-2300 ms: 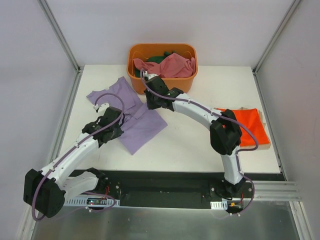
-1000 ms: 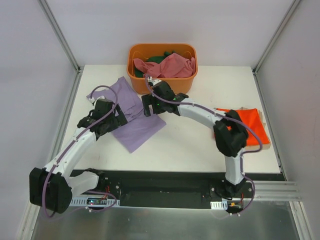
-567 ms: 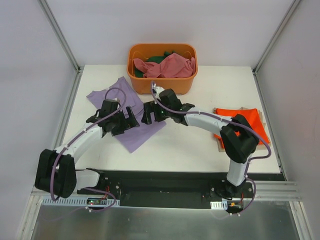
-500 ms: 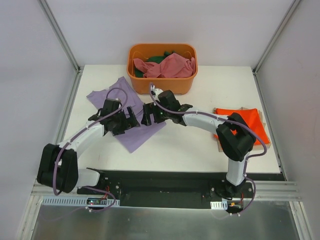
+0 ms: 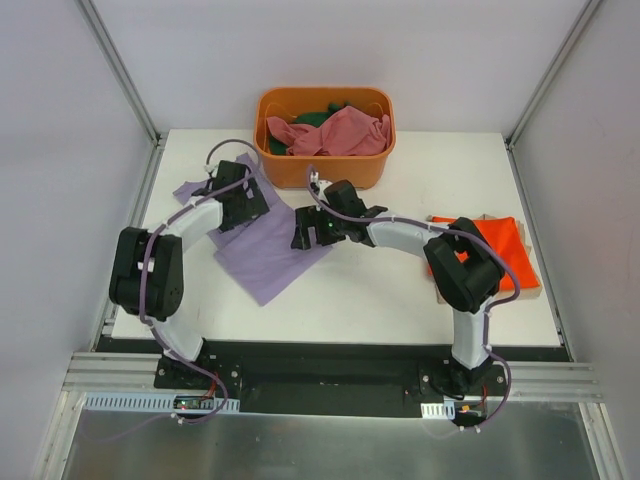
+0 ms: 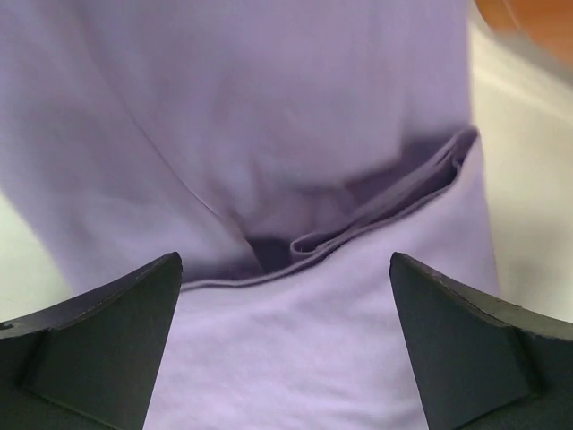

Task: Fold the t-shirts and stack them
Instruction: Fold the folded rectangular tshirt in 1/3 of the way

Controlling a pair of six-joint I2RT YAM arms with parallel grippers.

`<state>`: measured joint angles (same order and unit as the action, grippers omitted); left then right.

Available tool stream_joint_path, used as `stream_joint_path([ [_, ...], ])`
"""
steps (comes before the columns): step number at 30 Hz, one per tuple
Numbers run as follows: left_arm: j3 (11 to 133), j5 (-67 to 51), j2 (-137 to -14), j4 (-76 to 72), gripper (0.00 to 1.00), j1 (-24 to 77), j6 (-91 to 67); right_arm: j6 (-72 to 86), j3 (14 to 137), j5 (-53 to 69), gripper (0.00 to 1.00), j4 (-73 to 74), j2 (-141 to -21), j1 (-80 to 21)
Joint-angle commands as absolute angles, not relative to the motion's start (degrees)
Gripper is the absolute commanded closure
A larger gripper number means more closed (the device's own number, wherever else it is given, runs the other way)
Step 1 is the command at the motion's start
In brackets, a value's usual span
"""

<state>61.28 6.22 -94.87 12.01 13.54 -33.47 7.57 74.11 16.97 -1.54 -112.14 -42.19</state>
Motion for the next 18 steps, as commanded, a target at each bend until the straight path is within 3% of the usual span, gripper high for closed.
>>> stream_joint_path([
  [1,67.8,16.7,-99.6,19.2,0.01,7.3,-32.4,7.7,72.4,18.7,0.04,-2.3,-108.3,-41.0],
  [10,61.0,6.7,-86.2,20.5,0.01,6.1,-35.2,6.1,69.3,11.7,0.04,-0.3,-102.4,-40.9],
  [15,48.6,5.1,-70.9,20.7,0.01,17.0,-34.7,10.2,53.3,-7.6,0.04,-14.3,-87.2,-40.9],
  [18,40.5,2.0,-61.6,21.3,0.01,24.3,-39.8,12.2,48.4,-13.4,0.04,-14.2,-79.2,-40.5],
])
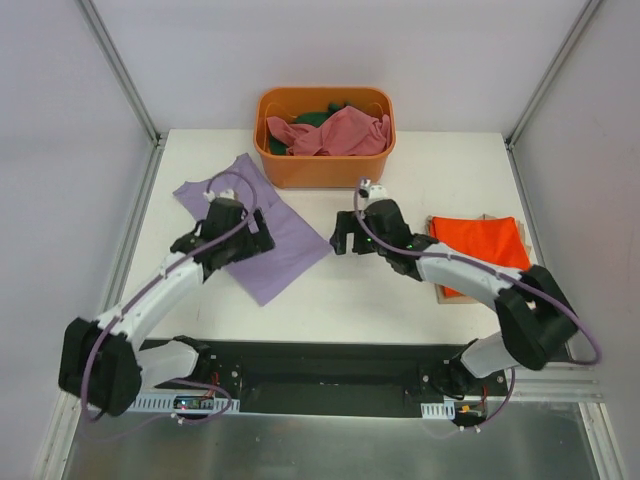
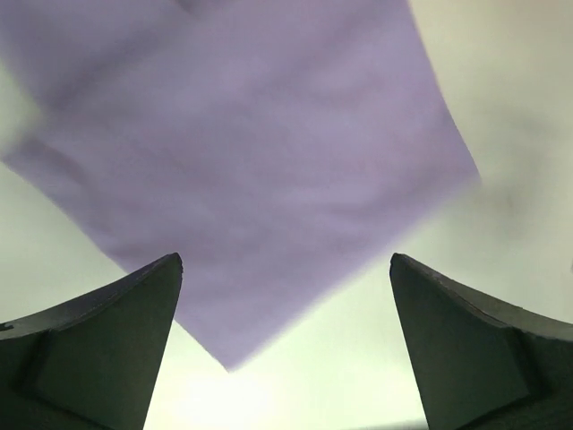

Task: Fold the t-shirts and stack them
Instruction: Grab one side of the 2/3 rectangular tshirt with both arms

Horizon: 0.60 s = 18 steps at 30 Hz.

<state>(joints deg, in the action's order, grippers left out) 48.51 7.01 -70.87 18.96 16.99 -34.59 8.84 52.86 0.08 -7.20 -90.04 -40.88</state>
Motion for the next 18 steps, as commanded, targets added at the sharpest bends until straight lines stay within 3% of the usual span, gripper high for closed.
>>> stream_joint_path([
  [1,37.6,0.1,-58.0,21.3,0.01,25.7,-42.5,12.9,47.6,-12.5,0.04,-14.0,-78.1,-40.2],
  [7,25.9,-0.4,-46.6,23.3,0.04,31.6,-52.7,12.6,48.5,7.9,0.04,-12.0,-80.3,-38.6],
  [13,22.6,2.2,-47.7,23.0,0.25,31.6,-53.8,16.3,52.5,13.7,0.02,-9.8,-88.7,-38.5],
  [18,22.8,1.8,-54.3,20.5,0.51,31.6,-54.5,18.8,55.7,13.8,0.01,-7.7,-94.6,-38.7],
])
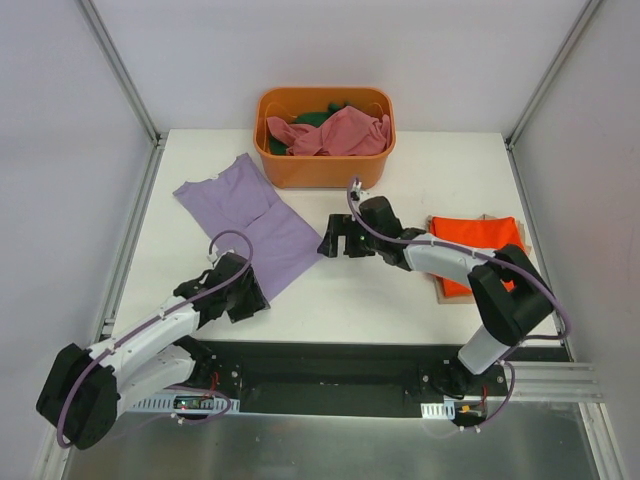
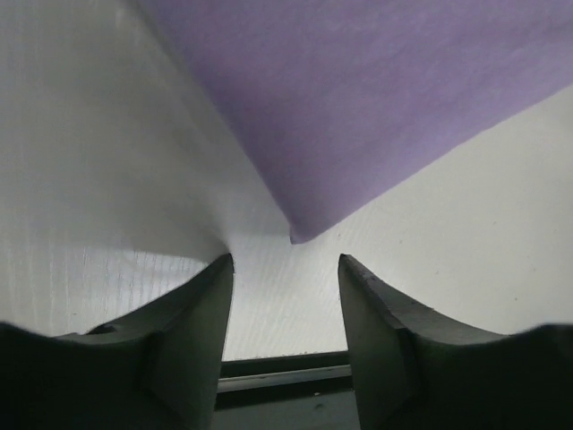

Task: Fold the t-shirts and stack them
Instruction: Grab one side of the 2/3 rectangular tshirt with both arms

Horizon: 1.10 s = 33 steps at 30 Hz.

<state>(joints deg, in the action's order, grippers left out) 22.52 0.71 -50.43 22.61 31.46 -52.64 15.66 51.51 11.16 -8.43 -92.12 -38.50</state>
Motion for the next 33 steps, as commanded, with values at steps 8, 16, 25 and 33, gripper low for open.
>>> stream_joint_path([
  [8,22.5,3.0,-58.6,19.0,0.80,31.6,-55.5,19.6,59.8,10.7,0.11,-4.3,-101.0,-39.5],
  [16,24.2,6.1,-63.0,19.0,0.78,31.6,-54.9,19.9,62.0,9.8,0.14,-3.3,-104.4,-39.5],
  [25,25.6,6.3,-65.6,19.1,1.00,31.6,-52.2,20.2,65.7,7.0,0.24,-1.2,-108.5,-39.6],
  [33,25.0,3.7,-63.5,19.1,1.00,31.6,-50.7,23.1,69.9,2.6,0.51,5.1,-112.1,-39.6],
])
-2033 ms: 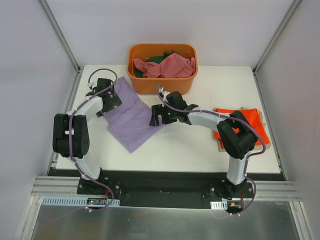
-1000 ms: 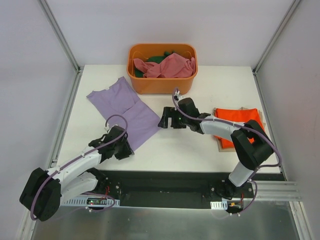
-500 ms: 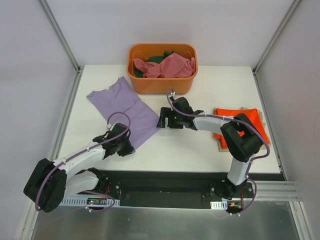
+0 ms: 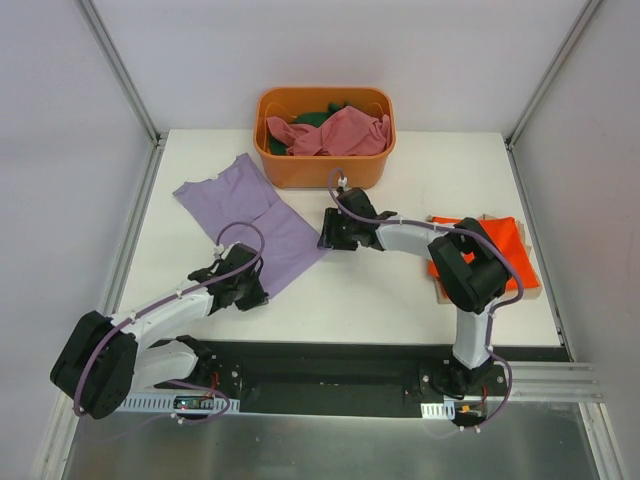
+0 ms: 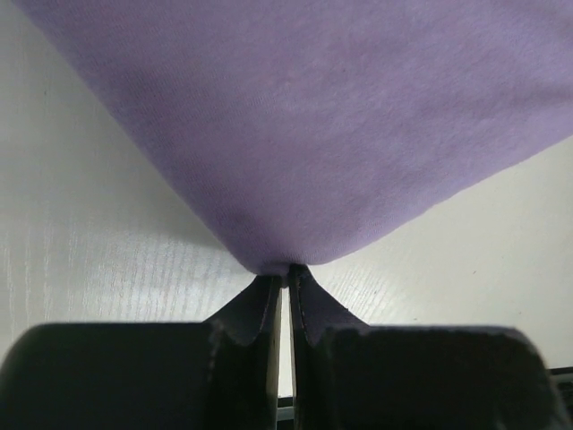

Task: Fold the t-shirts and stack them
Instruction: Grab one side of the 2/3 rectangular tshirt with both arms

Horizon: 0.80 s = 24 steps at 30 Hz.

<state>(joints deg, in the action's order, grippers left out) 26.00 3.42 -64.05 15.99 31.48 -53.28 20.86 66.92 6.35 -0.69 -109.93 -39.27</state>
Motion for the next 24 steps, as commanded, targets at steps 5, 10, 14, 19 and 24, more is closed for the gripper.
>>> stream_joint_path([
  [5,25.4,0.1,-62.6,19.0,1.00,31.6,-48.6,24.0,69.3,0.6,0.91,7.7,-110.8,-39.6],
  [10,29.1,-11.6,-59.9,19.3,1.00,34.5,-42.8,19.7,67.0,-3.7,0.99,14.5,-104.0,-39.5],
  [14,32.1,-19.5,-59.6,19.8,1.00,40.0,-41.0,17.1,62.6,-1.3,0.99,19.9,-95.5,-38.5],
  [19,38.3,-30.4,-63.7,19.8,1.00,49.4,-38.4,16.7,55.7,0.9,0.99,28.0,-84.2,-37.4],
  [24,44.5,-36.0,-65.3,16.5,1.00,56.3,-37.4,15.6,50.5,-4.0,0.99,37.7,-70.7,-35.5],
])
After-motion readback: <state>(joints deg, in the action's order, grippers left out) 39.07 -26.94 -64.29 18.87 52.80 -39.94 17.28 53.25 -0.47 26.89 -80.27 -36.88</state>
